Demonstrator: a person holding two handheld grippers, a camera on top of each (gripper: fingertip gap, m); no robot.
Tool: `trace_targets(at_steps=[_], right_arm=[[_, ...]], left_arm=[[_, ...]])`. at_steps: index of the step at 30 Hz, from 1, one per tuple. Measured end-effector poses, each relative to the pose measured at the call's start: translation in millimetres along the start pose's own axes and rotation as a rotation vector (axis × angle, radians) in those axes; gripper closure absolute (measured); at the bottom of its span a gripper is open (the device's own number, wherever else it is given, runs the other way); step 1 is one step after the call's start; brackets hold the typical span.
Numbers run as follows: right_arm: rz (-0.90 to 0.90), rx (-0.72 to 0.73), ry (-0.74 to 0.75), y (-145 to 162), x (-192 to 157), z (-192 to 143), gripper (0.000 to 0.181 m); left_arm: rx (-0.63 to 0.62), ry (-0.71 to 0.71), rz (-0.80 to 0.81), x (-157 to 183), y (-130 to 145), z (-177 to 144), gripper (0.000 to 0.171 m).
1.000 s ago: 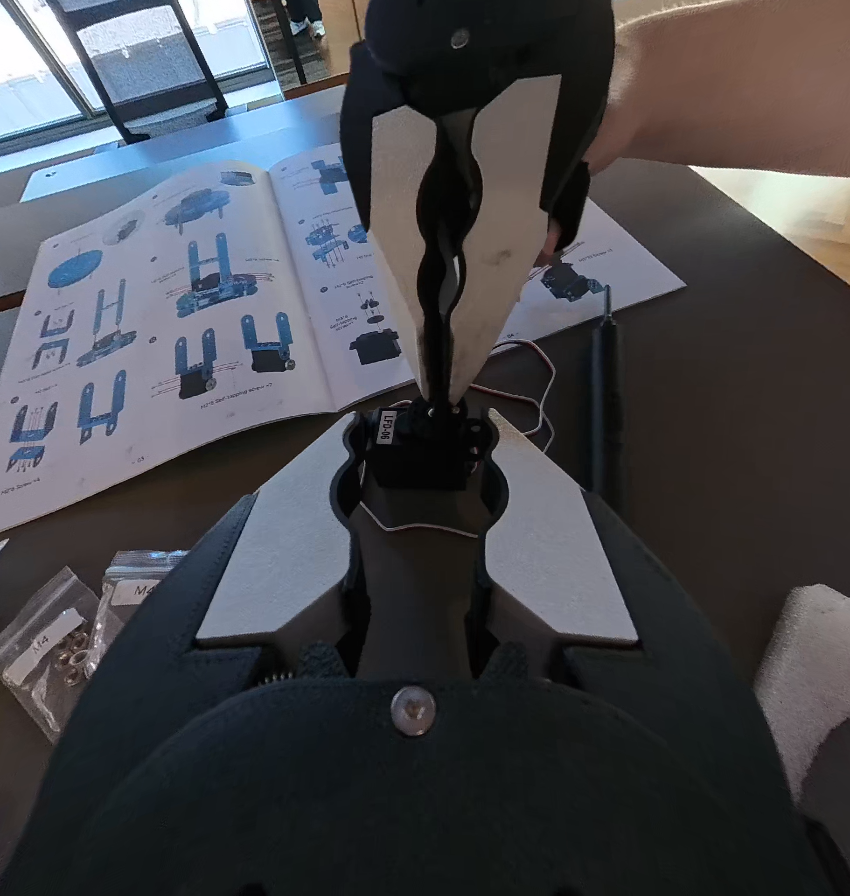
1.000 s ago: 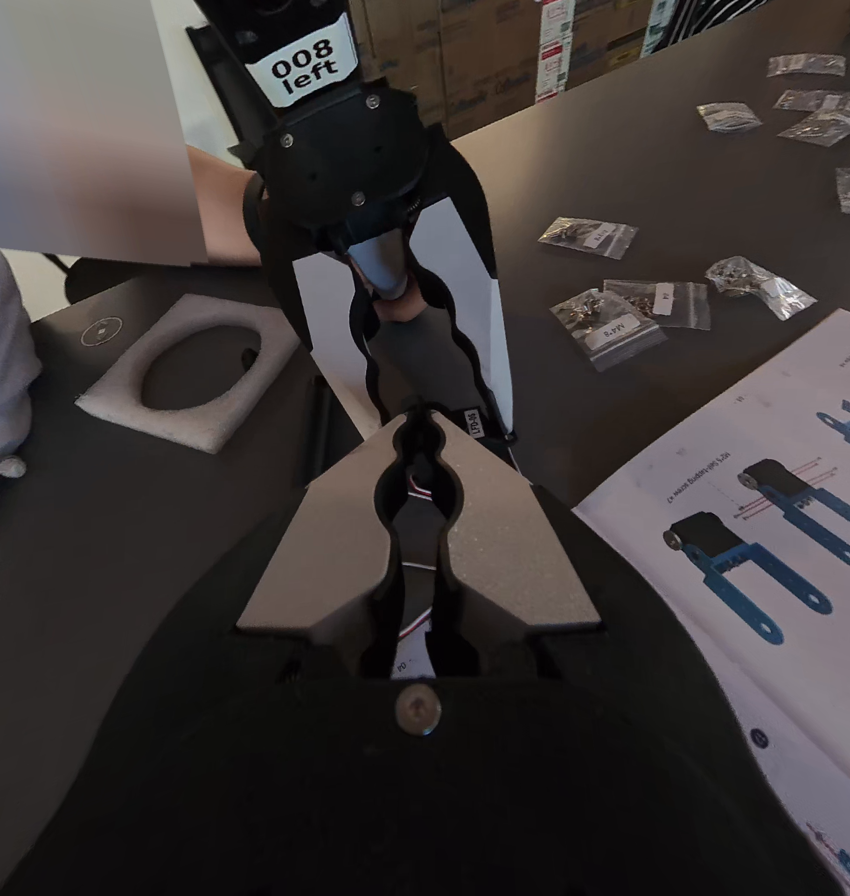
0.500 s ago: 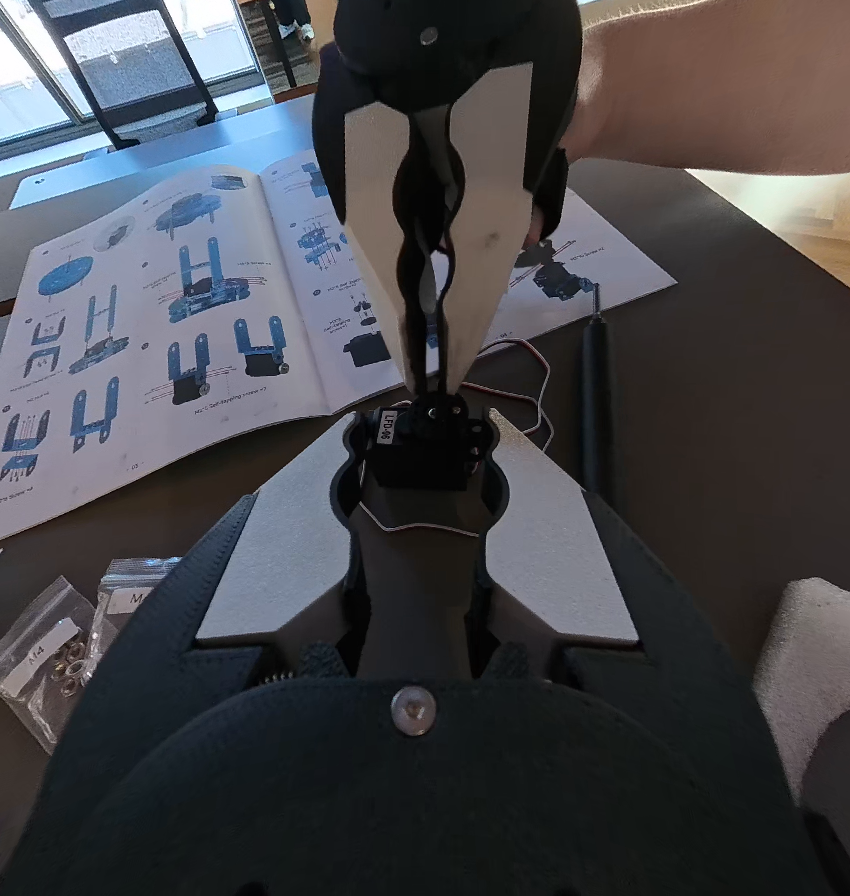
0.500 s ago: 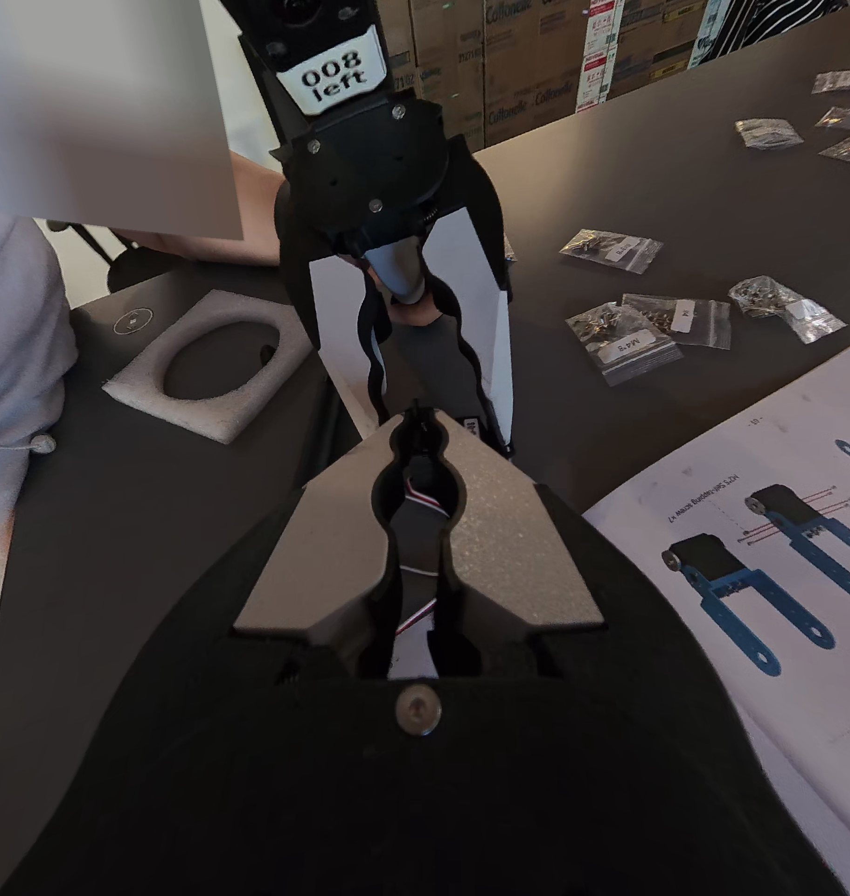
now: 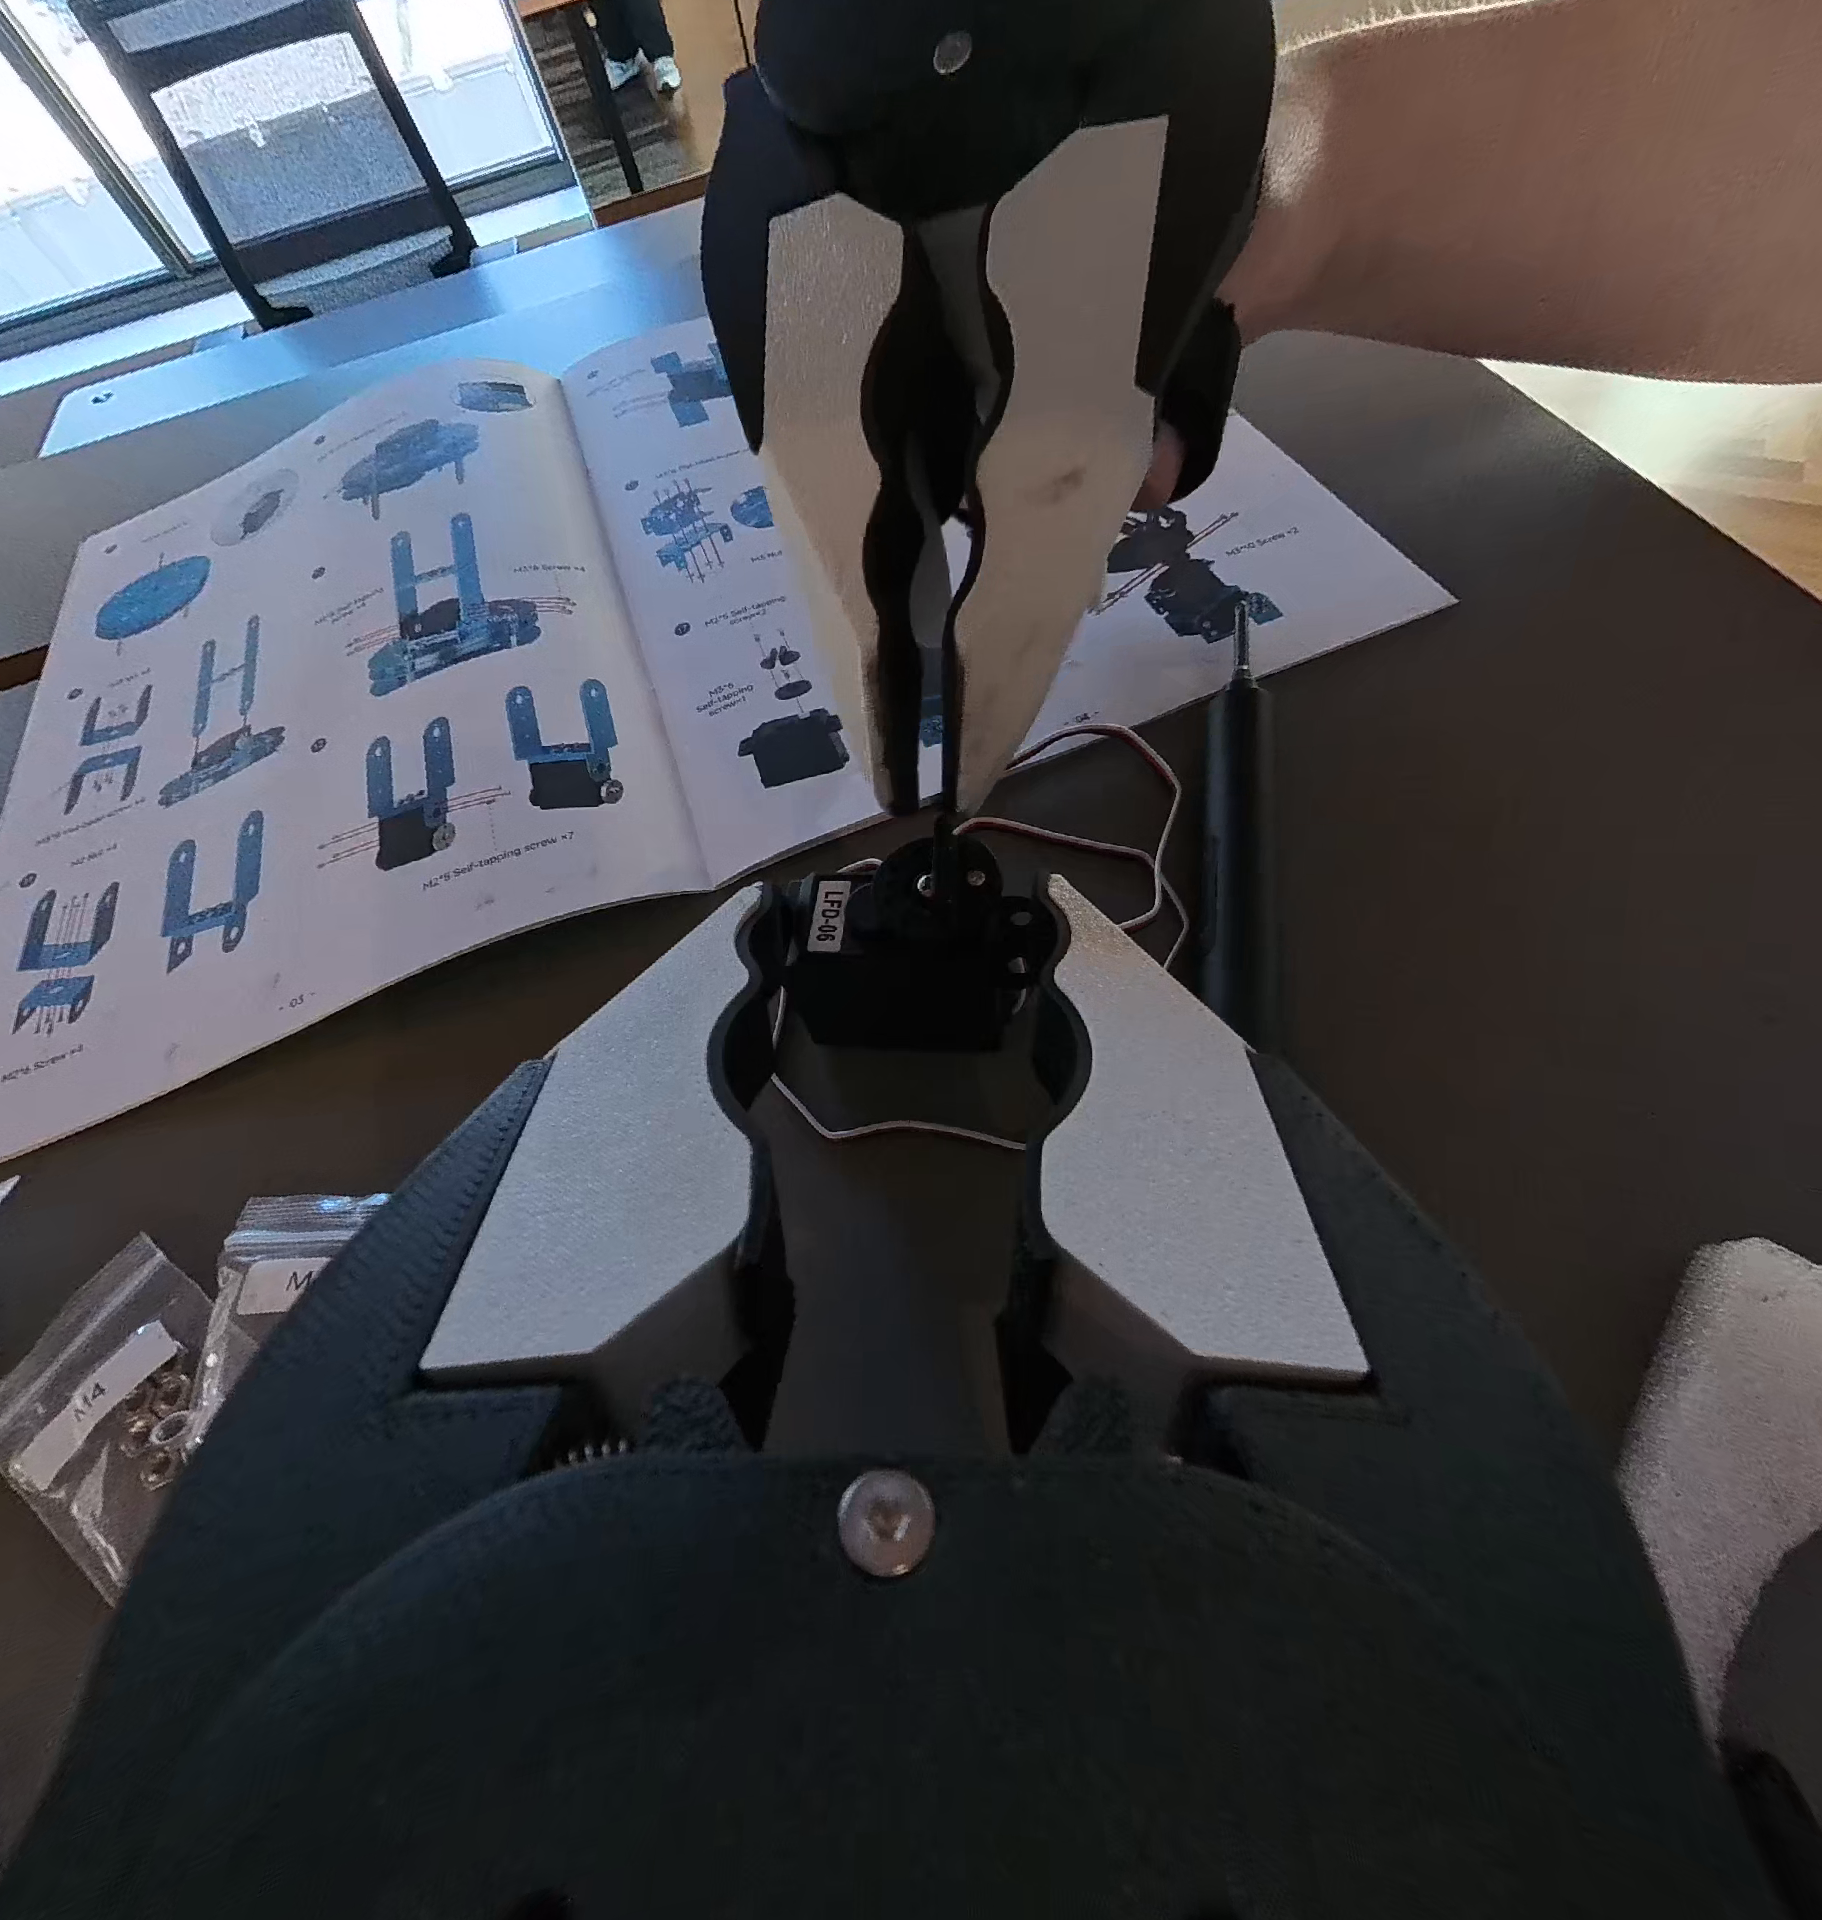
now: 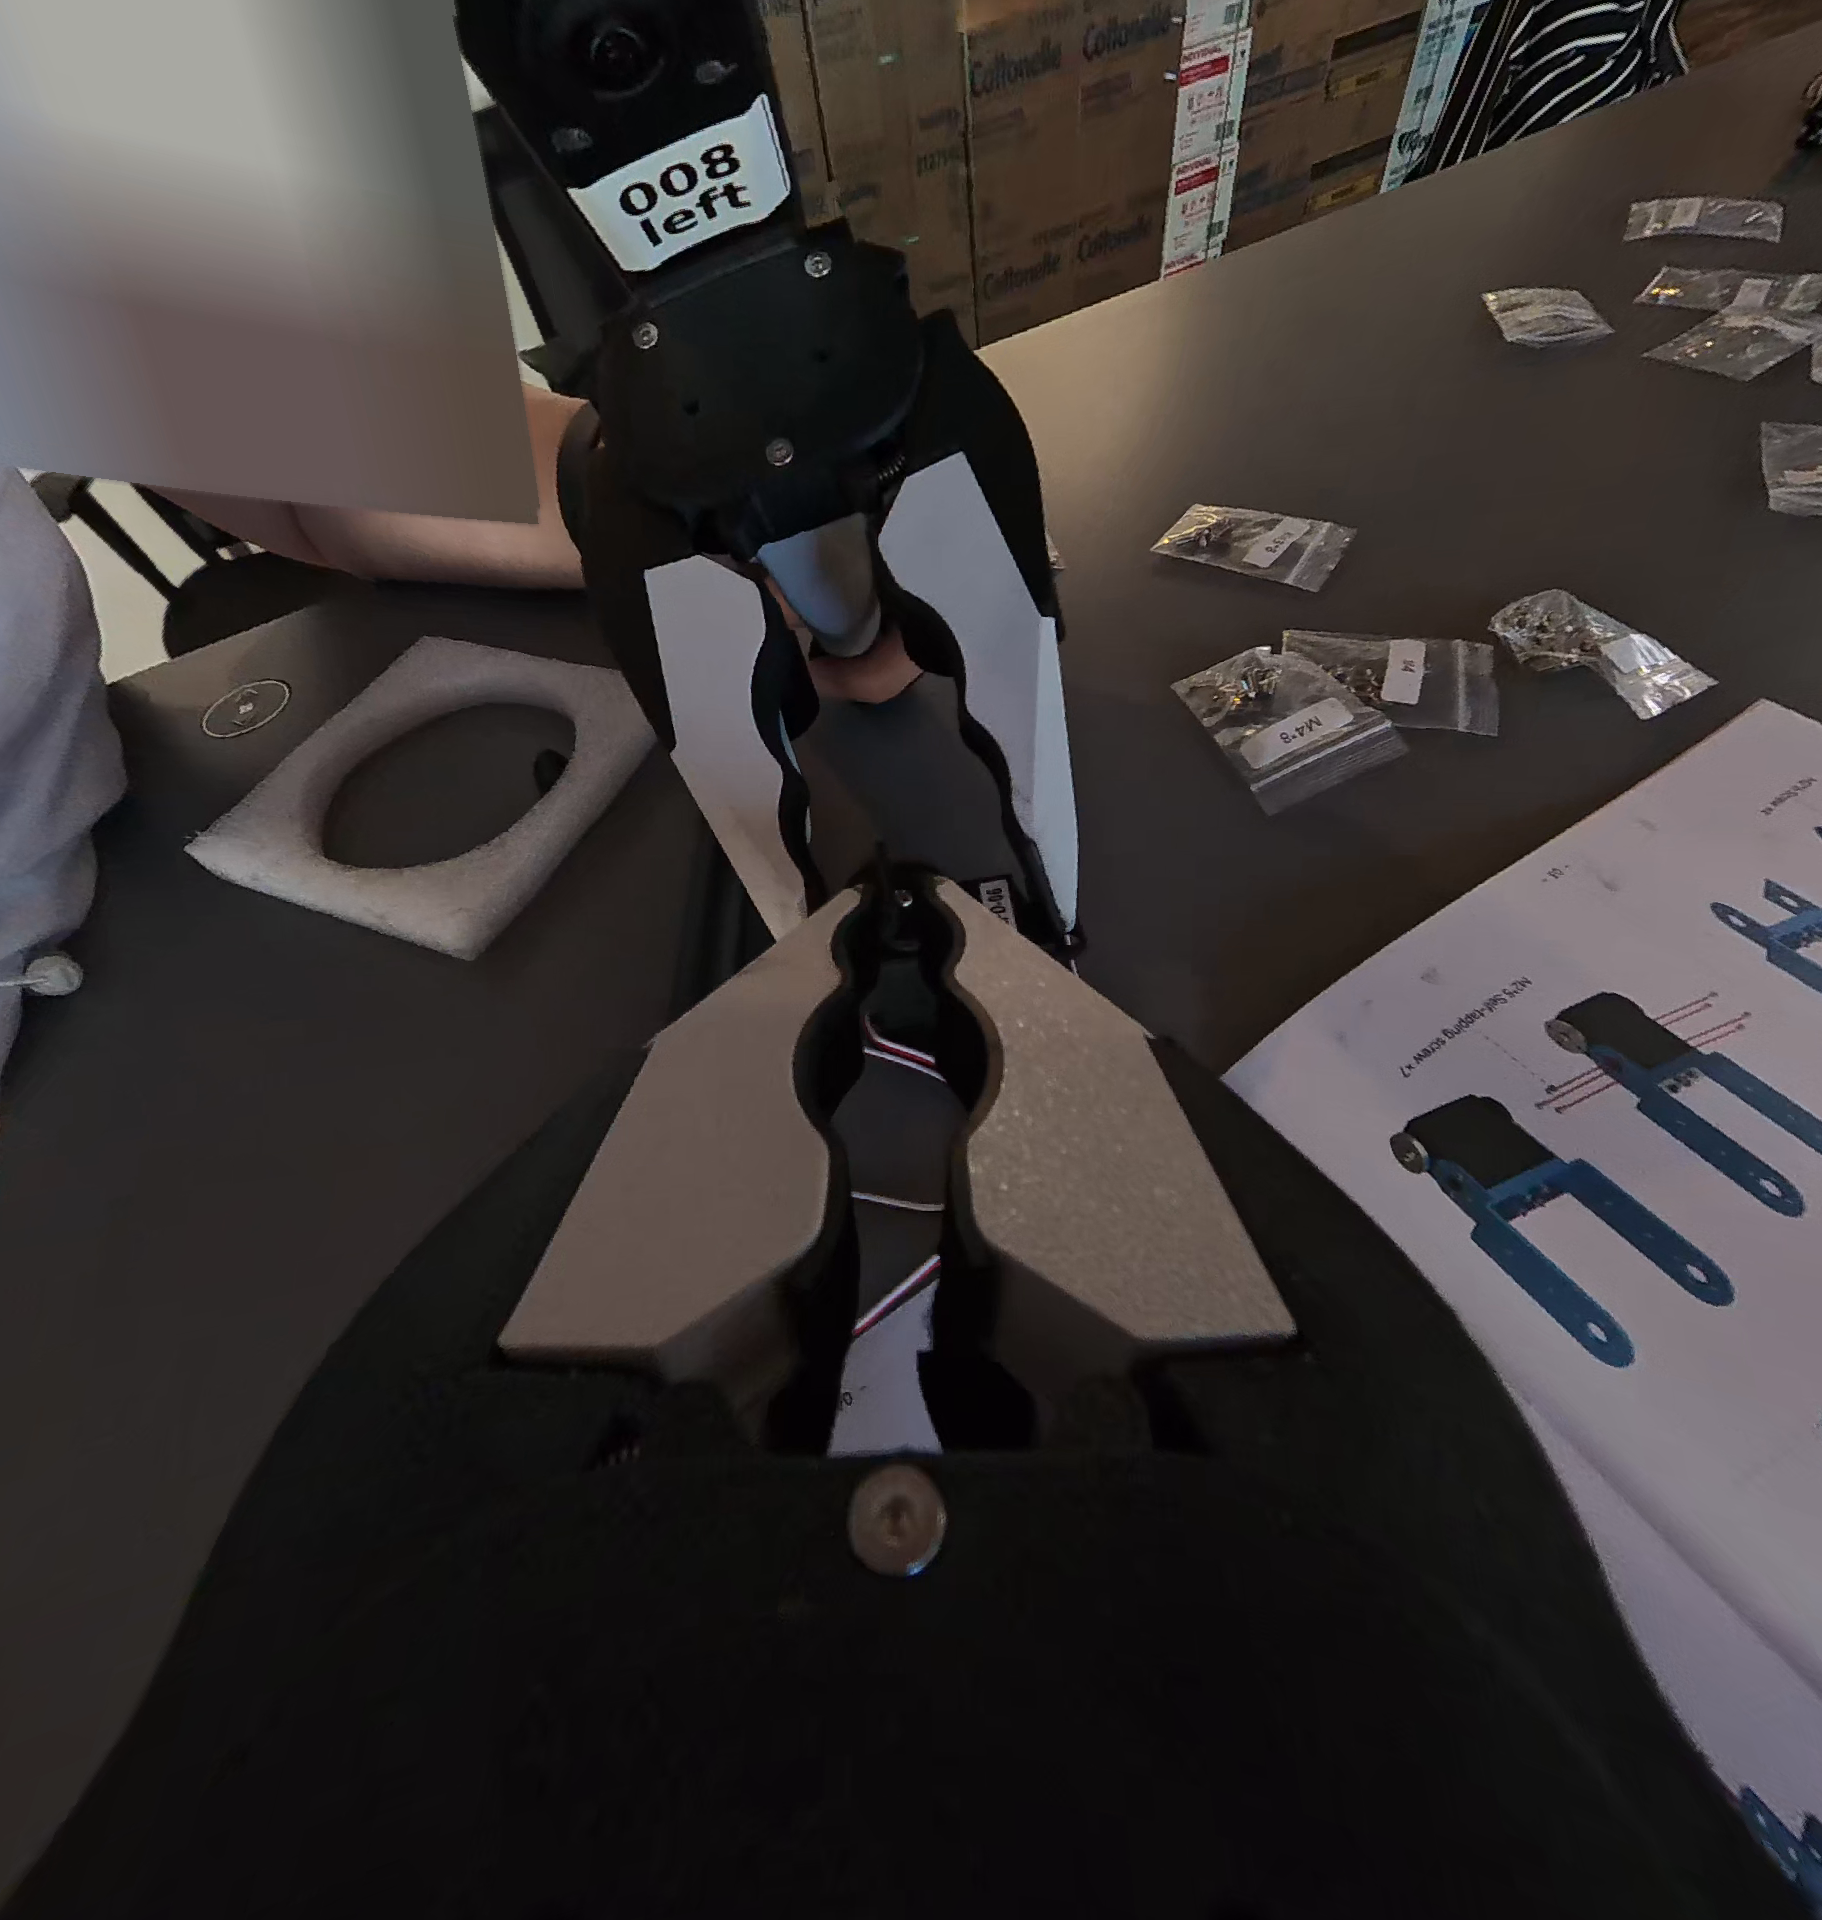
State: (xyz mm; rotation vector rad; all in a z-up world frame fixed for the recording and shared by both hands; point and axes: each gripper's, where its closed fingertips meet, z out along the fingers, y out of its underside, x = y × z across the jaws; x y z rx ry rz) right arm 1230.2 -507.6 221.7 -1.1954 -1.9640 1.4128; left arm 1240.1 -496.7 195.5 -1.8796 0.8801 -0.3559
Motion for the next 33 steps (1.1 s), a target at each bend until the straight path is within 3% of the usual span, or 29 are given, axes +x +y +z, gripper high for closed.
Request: trace_targets(at_steps=[14, 25, 33], right_arm=[[0.023, 0.009, -0.022, 1.4, -2.9, -0.4, 0.181], [0.009, 0.057, 0.068, -12.3, -2.7, -14.1, 0.173], [0.039, 0.013, 0.075, -2.9, -3.2, 1.1, 0.168]], left_arm=[[0.0, 0.003, -0.004, -0.1, -0.1, 0.2, 0.125], [0.048, -0.012, 0.017, -0.1, -6.1, -4.7, 0.129], [0.031, -0.039, 0.052, 0.6, -3.8, -3.5, 0.131]])
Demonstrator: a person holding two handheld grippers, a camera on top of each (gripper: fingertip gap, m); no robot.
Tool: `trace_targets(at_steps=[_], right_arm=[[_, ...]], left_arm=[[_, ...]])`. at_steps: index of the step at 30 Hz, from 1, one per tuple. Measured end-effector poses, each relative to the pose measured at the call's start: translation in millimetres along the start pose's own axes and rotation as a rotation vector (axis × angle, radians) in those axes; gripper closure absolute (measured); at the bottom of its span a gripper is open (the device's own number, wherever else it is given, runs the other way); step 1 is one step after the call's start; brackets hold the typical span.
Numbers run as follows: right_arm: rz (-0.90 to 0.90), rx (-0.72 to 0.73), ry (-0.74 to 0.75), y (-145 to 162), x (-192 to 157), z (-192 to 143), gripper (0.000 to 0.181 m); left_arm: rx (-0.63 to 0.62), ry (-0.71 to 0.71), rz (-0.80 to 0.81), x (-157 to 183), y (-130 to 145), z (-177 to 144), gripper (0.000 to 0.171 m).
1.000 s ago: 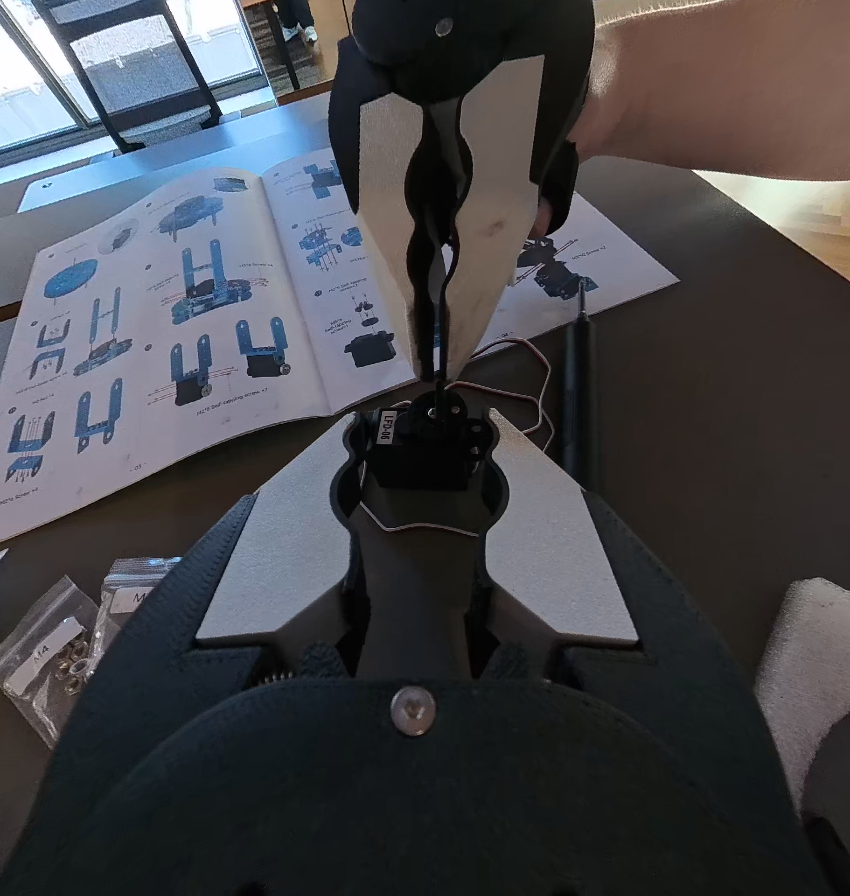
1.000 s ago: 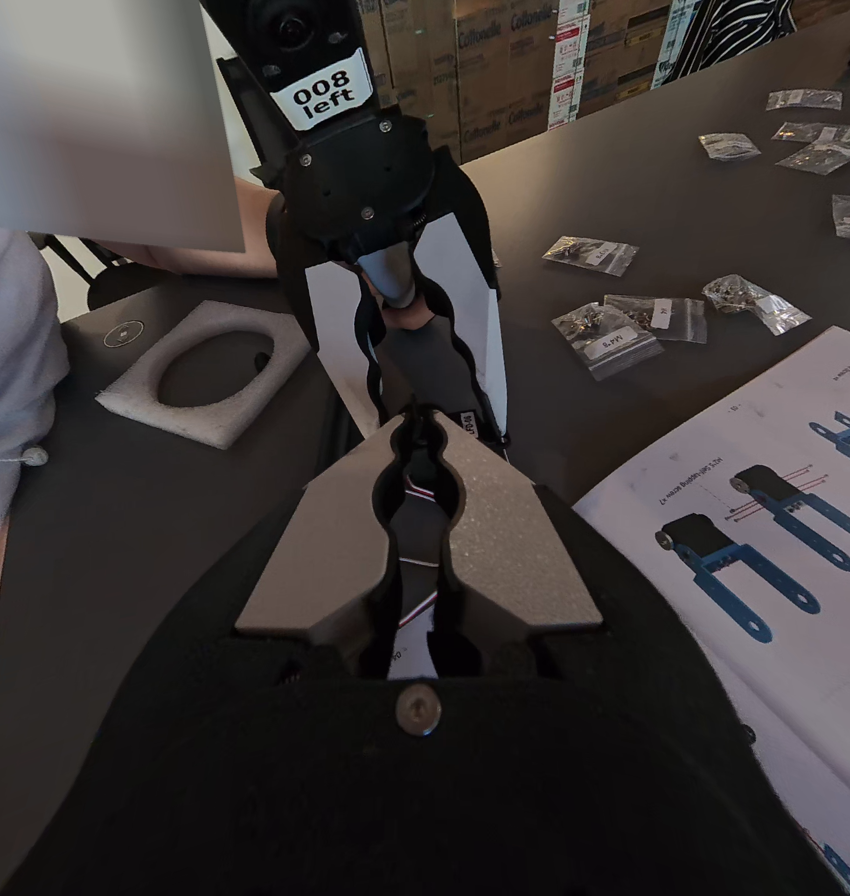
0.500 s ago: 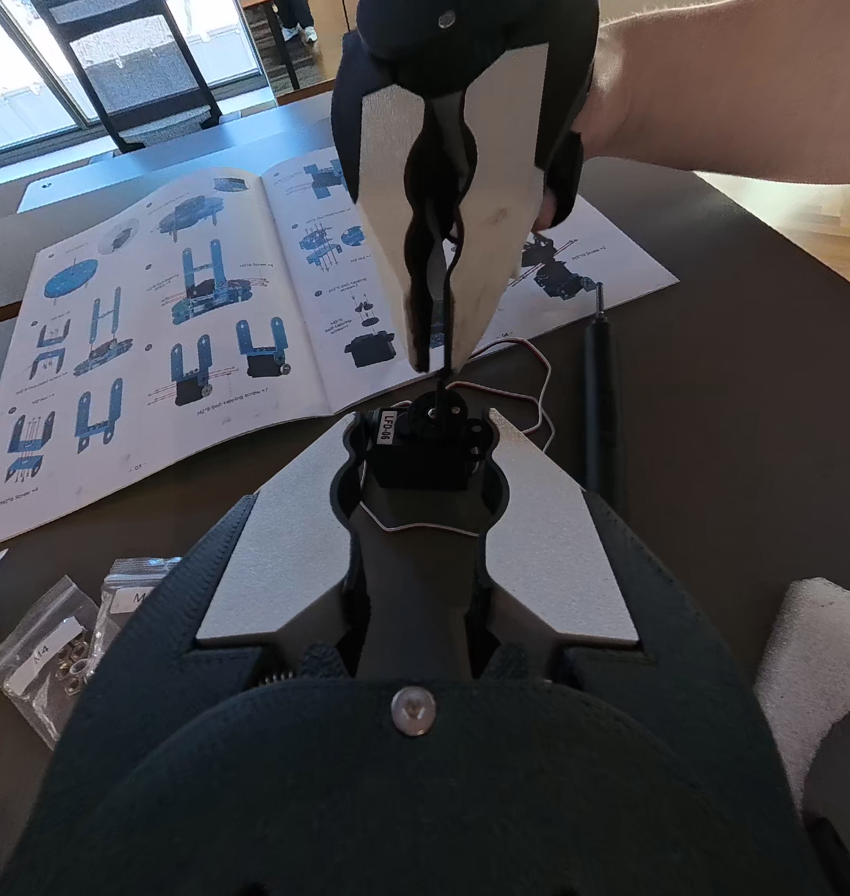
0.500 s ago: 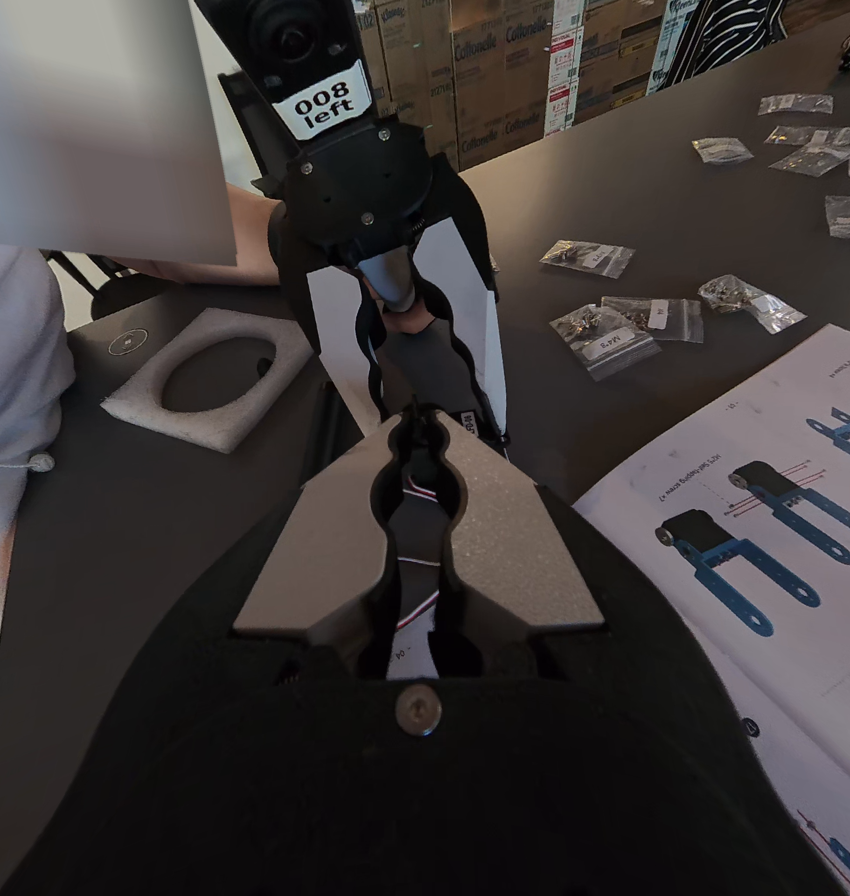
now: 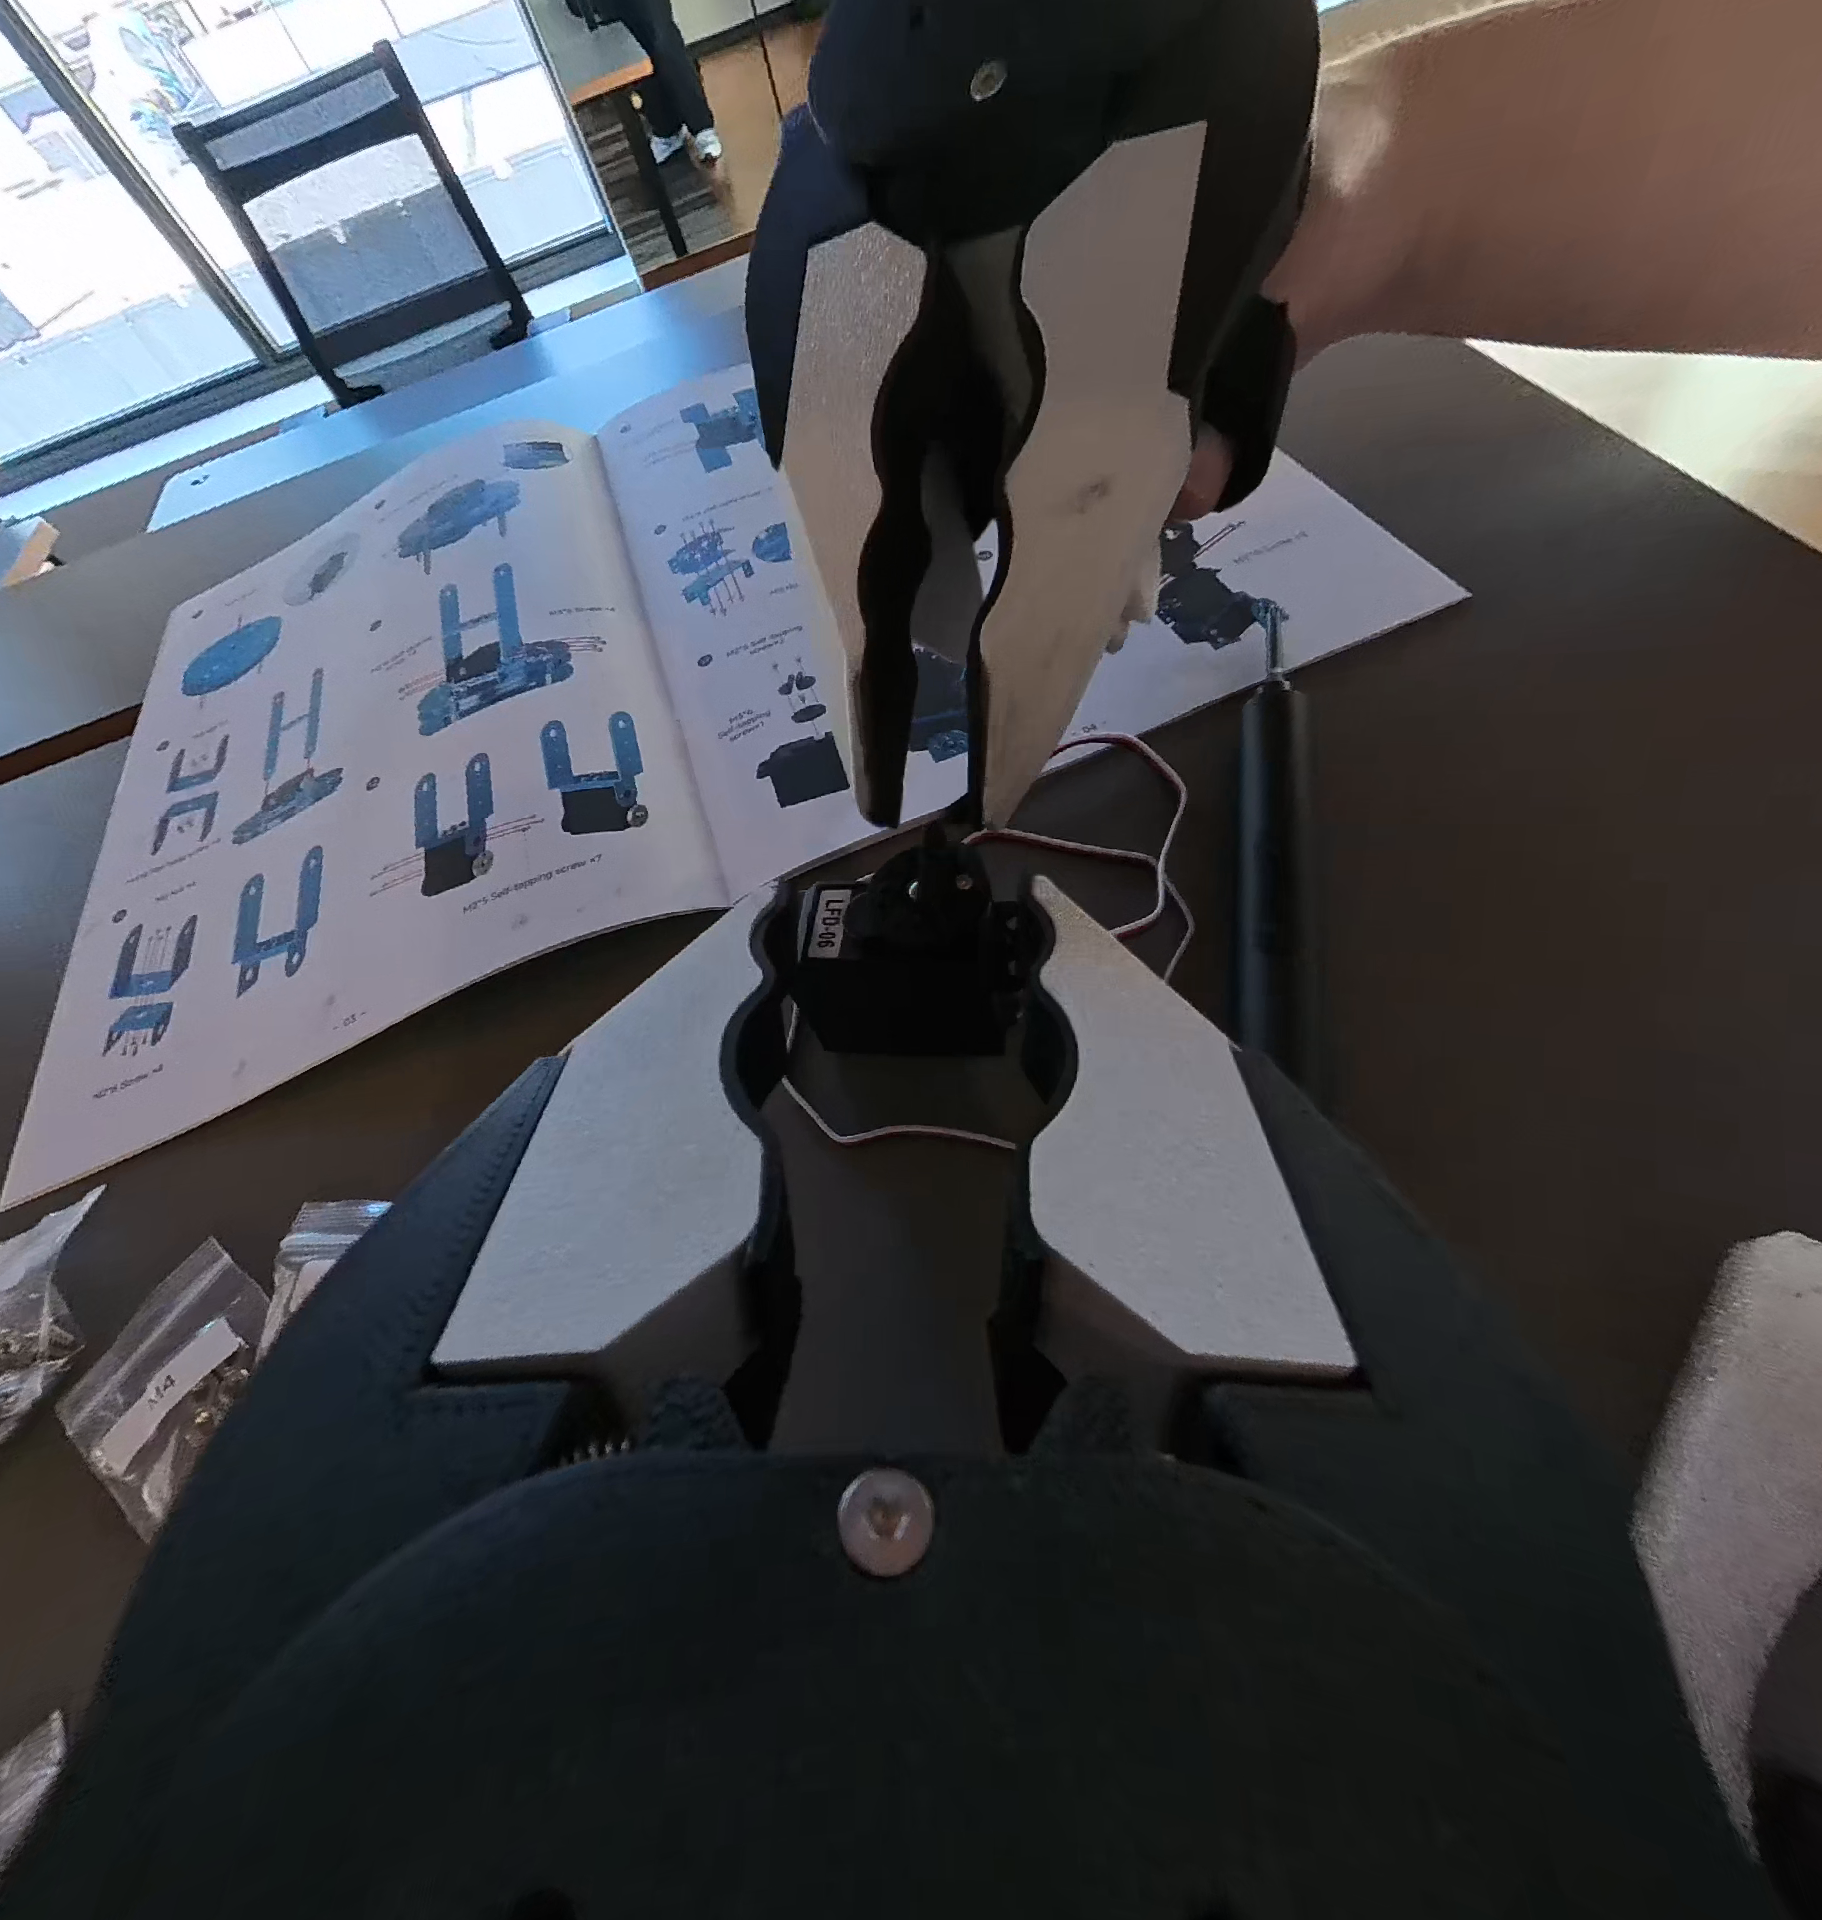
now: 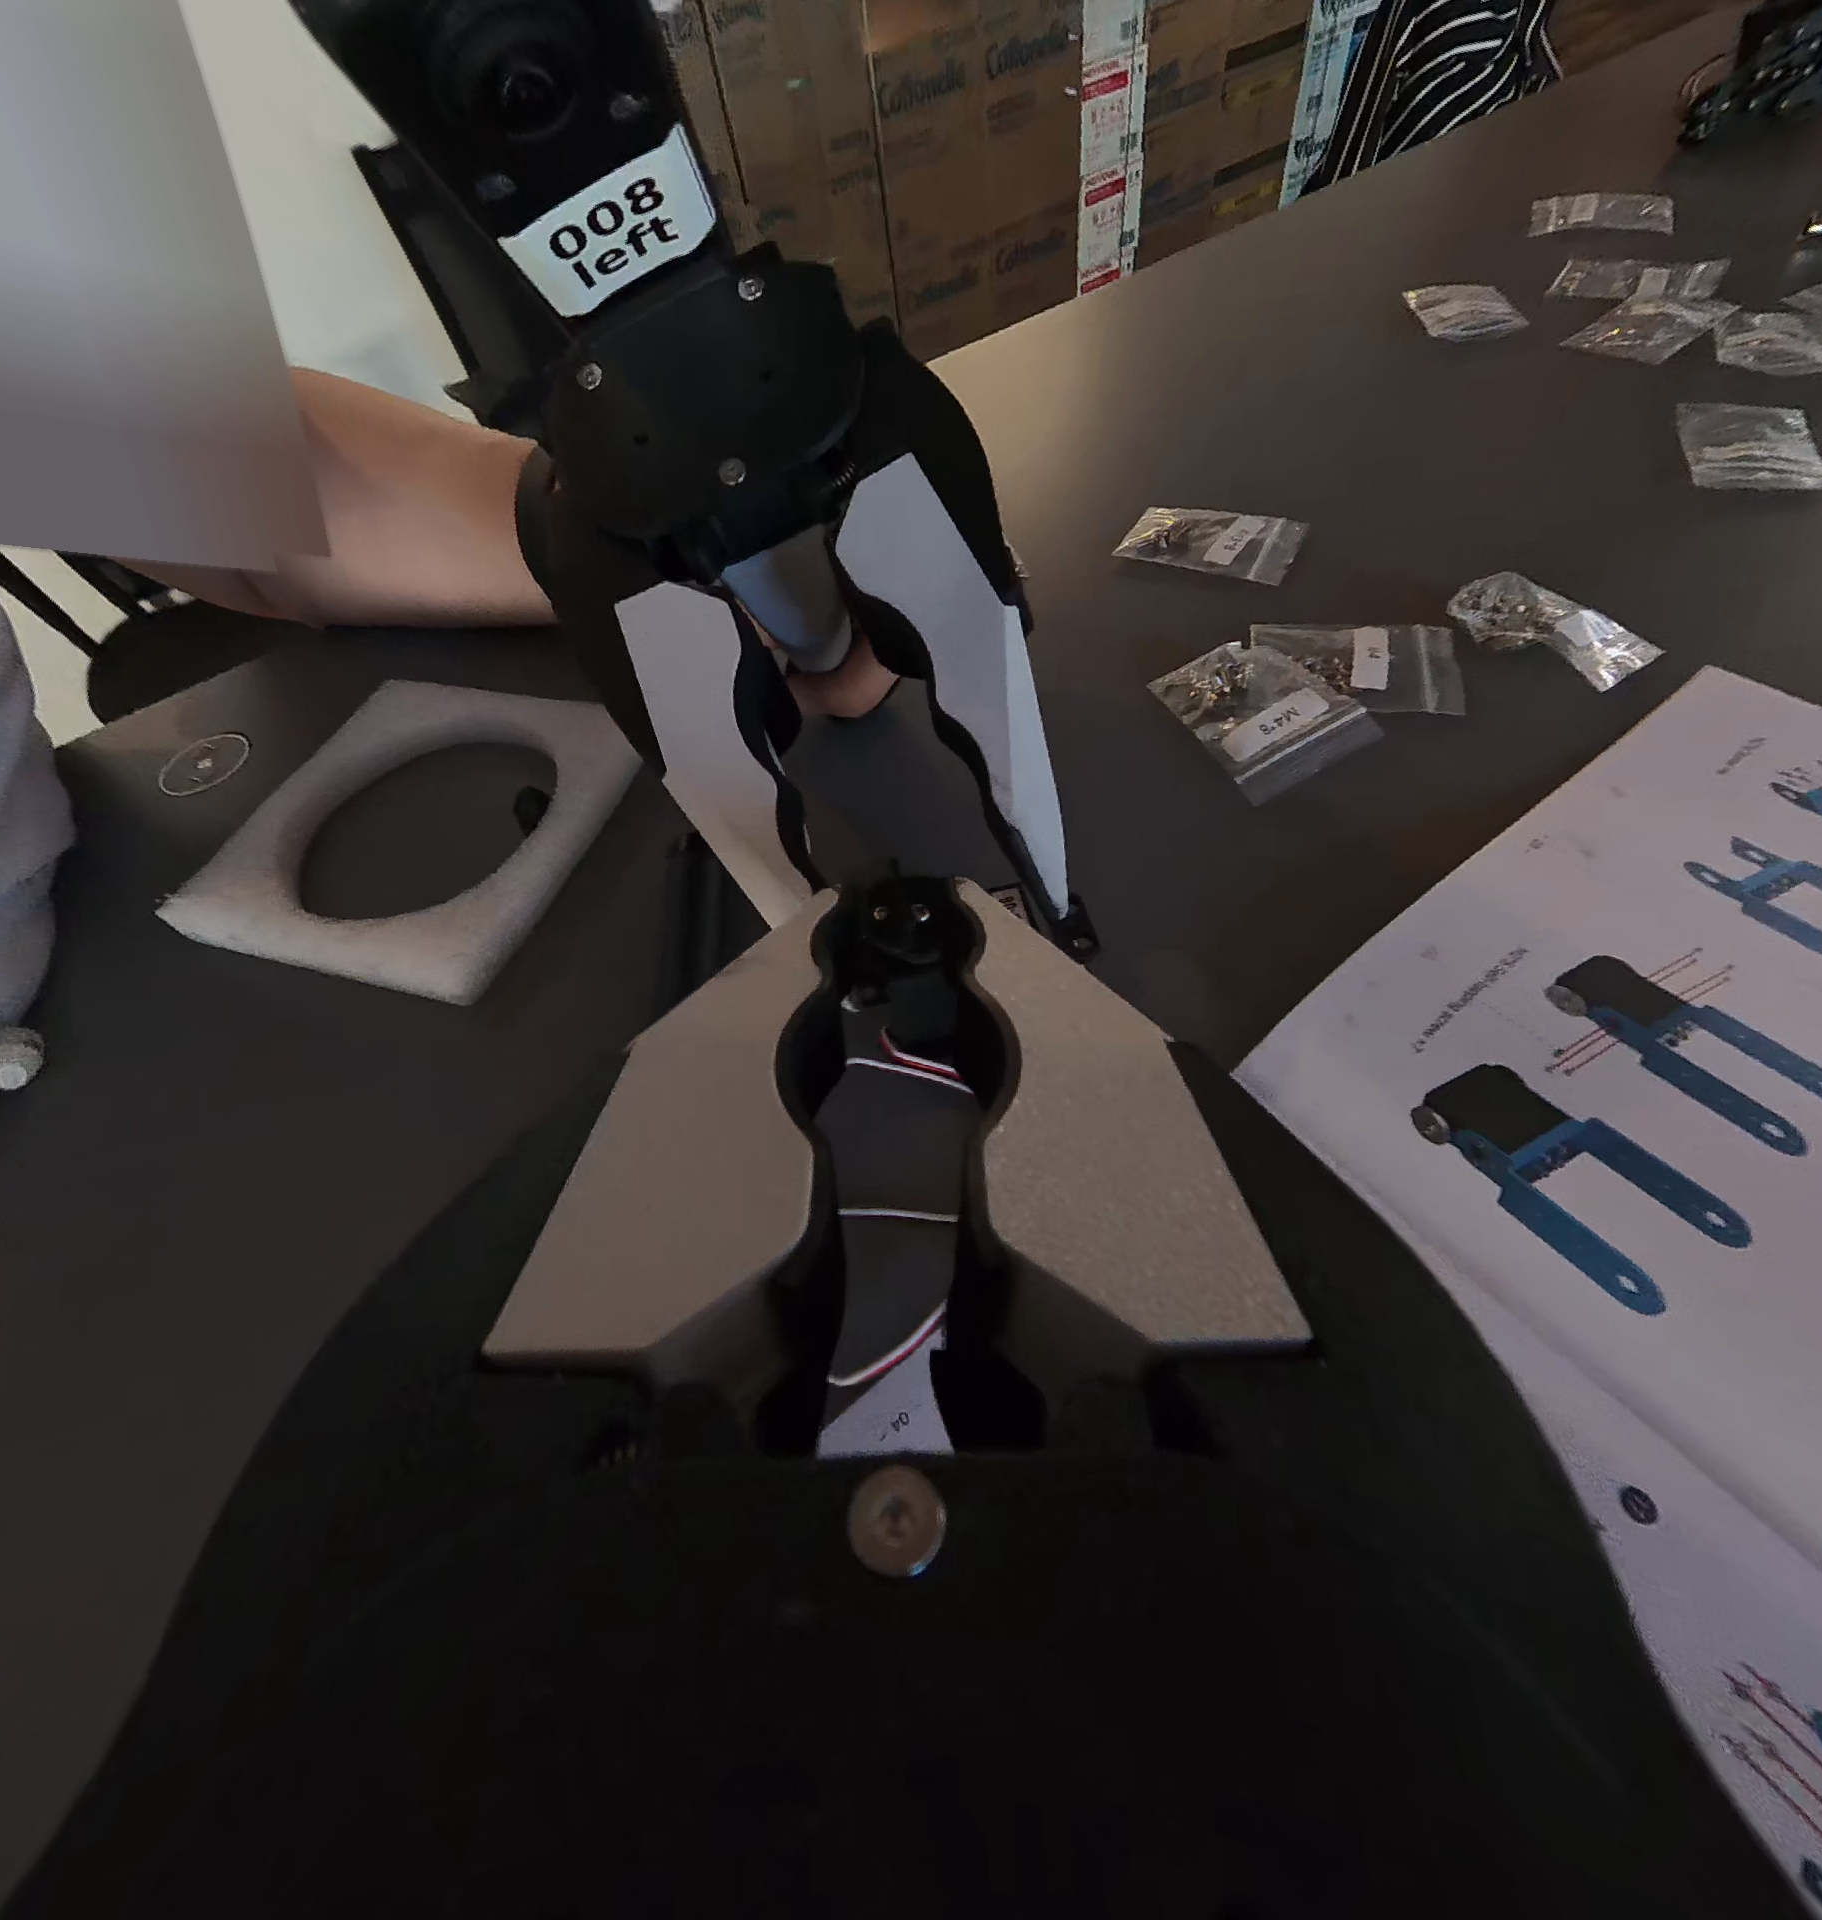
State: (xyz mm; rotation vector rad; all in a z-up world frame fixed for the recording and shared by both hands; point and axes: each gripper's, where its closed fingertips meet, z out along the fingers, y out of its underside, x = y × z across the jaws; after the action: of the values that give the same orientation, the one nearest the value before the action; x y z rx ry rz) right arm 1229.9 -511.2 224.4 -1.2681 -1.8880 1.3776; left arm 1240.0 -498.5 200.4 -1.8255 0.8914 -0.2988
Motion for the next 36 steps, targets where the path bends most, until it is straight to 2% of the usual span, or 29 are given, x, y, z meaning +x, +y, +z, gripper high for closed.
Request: trace_targets(at_steps=[22, 36], right_arm=[[0.036, -0.004, 0.058, 9.1, 0.6, -0.2, 0.175], [0.037, 0.019, 0.068, 3.4, 3.8, -2.6, 0.174]], left_arm=[[-0.01, 0.0, 0.01, 0.3, 1.8, 0.7, 0.131], [-0.012, 0.001, 0.018, 1.1, 1.9, 1.0, 0.13]])
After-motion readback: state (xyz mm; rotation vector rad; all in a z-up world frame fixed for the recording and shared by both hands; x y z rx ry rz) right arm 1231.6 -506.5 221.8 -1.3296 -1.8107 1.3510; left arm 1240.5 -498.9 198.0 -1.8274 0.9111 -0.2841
